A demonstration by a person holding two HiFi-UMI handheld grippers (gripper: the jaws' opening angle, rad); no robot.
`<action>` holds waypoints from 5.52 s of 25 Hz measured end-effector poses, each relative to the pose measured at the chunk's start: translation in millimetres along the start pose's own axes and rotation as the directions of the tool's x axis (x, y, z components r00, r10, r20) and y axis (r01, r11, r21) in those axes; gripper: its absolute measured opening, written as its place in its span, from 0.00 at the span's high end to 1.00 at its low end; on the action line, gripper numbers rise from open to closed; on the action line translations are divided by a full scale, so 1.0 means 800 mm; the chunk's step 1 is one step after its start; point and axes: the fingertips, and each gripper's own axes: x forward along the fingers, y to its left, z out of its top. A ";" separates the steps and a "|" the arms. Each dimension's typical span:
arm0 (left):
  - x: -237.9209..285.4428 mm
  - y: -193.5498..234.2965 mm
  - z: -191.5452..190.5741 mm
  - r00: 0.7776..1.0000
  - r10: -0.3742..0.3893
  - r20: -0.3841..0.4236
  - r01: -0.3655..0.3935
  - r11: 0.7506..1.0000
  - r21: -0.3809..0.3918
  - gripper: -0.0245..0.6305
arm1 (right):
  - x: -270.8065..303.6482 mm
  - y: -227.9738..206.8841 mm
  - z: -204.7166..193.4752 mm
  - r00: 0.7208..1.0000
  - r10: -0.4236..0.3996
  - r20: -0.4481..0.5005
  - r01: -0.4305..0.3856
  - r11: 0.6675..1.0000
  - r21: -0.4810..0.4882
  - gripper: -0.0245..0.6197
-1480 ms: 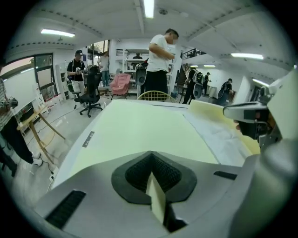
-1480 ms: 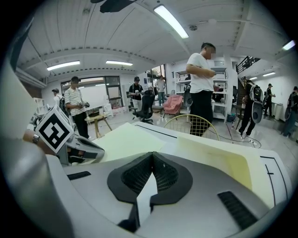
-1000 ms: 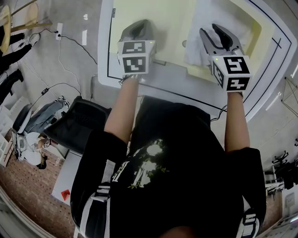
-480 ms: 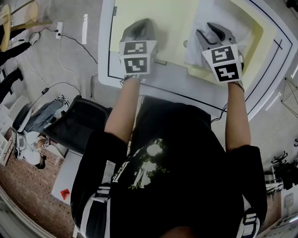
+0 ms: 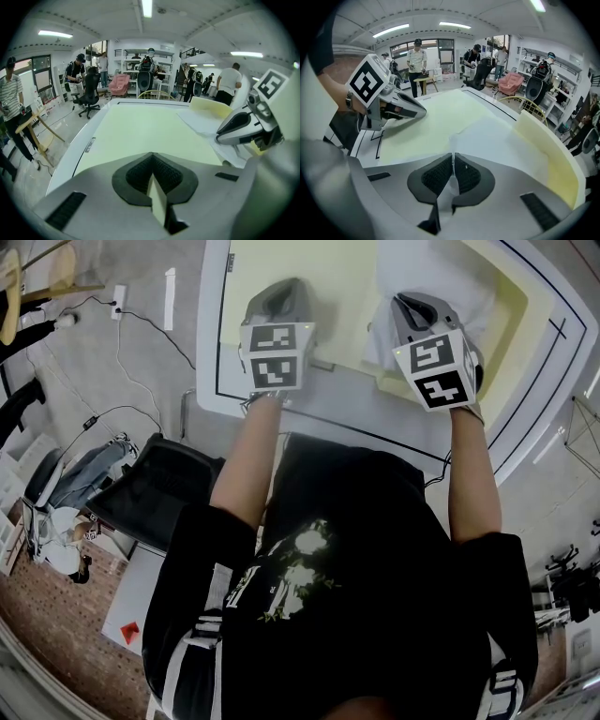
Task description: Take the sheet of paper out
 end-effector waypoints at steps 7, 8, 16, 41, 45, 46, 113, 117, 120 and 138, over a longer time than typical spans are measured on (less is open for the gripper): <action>-0.001 0.000 -0.002 1.000 0.007 -0.005 -0.007 1.000 0.014 0.98 | -0.012 0.018 0.040 0.991 0.016 0.133 -0.023 0.998 0.051 0.95; -0.002 -0.001 -0.002 1.000 0.008 -0.006 -0.008 1.000 0.022 0.98 | -0.015 0.022 0.047 0.988 0.024 0.151 -0.033 0.998 0.056 0.95; -0.009 -0.004 0.000 1.000 0.000 0.001 0.000 0.999 0.044 0.98 | -0.040 0.052 0.115 0.953 0.072 0.295 -0.081 0.997 0.015 0.95; -0.020 -0.002 0.007 0.999 0.028 0.042 -0.033 0.990 0.137 0.98 | -0.159 0.040 0.185 0.869 -0.054 0.492 0.057 0.998 0.009 0.95; -0.029 -0.009 0.014 0.998 0.034 0.057 -0.044 0.984 0.170 0.98 | -0.175 0.029 0.176 0.856 -0.085 0.510 0.081 0.996 0.031 0.95; -0.031 -0.012 0.016 0.998 0.033 0.061 -0.043 0.984 0.172 0.98 | -0.179 0.028 0.174 0.854 -0.090 0.512 0.082 0.996 0.039 0.95; -0.052 -0.406 0.057 0.843 -0.536 -0.057 0.510 0.759 0.406 0.98 | -0.275 -0.165 -0.200 0.809 -0.582 0.088 0.562 0.808 0.178 0.95; -0.052 -0.413 0.054 0.833 -0.550 -0.063 0.527 0.754 0.392 0.98 | -0.246 -0.167 -0.208 0.833 -0.548 0.079 0.542 0.836 0.085 0.95; -0.055 -0.417 0.050 0.830 -0.552 -0.075 0.534 0.750 0.391 0.98 | -0.220 -0.161 -0.212 0.856 -0.510 0.080 0.510 0.860 0.029 0.95; -0.066 -0.437 0.039 0.805 -0.583 -0.111 0.577 0.726 0.374 0.98 | -0.152 -0.159 -0.239 0.960 -0.274 0.064 0.261 0.952 0.157 0.94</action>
